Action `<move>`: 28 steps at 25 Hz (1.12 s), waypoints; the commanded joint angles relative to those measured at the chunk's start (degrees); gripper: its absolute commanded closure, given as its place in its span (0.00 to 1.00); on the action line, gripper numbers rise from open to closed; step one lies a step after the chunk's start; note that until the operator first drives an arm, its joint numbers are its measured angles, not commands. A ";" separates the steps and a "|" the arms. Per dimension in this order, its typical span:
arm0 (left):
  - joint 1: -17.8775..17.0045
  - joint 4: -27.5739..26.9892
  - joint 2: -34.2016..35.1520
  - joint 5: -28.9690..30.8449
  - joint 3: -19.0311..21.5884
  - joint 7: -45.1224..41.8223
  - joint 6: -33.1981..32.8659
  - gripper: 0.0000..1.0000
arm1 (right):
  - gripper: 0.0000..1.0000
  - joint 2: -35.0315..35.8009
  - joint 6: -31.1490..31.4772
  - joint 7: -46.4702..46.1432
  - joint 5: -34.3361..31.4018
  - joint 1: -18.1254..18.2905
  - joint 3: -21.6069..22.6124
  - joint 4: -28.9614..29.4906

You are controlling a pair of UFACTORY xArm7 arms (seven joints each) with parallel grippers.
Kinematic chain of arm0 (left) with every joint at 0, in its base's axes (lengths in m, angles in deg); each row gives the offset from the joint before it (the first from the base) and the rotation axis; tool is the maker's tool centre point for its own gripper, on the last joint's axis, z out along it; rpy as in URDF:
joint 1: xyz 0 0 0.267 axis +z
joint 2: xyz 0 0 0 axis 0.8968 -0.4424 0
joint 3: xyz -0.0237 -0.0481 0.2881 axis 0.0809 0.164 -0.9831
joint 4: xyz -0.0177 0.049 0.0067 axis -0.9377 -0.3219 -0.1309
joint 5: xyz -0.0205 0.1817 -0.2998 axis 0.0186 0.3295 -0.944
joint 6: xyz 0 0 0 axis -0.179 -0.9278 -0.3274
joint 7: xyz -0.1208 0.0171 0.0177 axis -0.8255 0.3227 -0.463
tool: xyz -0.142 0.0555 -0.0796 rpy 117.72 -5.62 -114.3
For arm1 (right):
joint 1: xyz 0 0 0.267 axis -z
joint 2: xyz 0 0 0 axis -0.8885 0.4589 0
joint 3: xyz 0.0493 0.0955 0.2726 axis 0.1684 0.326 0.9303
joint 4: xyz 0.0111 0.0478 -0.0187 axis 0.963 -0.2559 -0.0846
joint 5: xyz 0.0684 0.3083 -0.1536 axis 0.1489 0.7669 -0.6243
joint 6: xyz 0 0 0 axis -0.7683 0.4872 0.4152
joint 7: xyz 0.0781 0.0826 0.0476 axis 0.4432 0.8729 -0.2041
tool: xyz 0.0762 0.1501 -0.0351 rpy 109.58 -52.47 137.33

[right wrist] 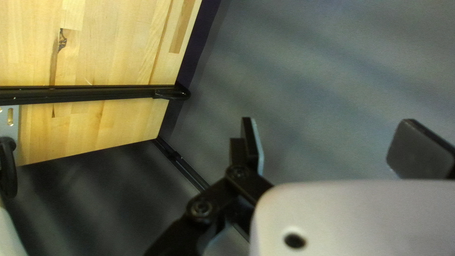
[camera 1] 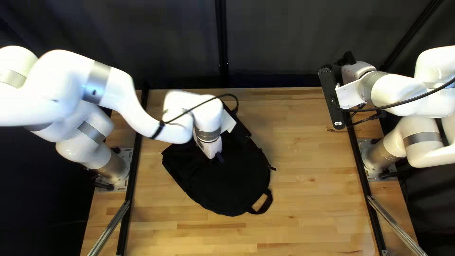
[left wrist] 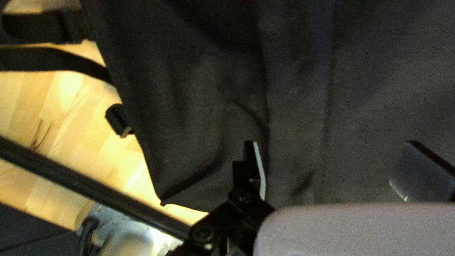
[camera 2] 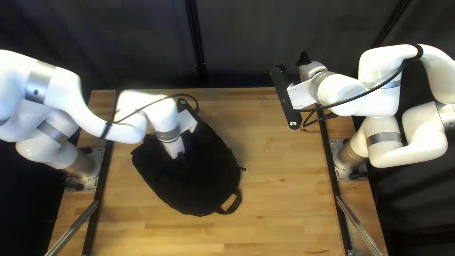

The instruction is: Remove a lunch box from a kids backpack

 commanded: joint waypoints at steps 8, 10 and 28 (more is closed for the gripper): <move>0.06 2.93 -1.37 4.36 -0.04 -3.72 -5.18 1.00 | 0.00 0.00 0.00 0.00 0.00 0.00 0.00 0.00; 0.08 3.61 -0.27 5.66 0.04 -4.97 -5.96 1.00 | 0.00 0.00 0.00 0.00 0.00 0.00 0.00 0.00; 5.89 7.08 9.47 15.13 -0.63 -25.24 -13.45 1.00 | 0.00 0.00 0.00 0.00 0.00 0.00 0.00 0.00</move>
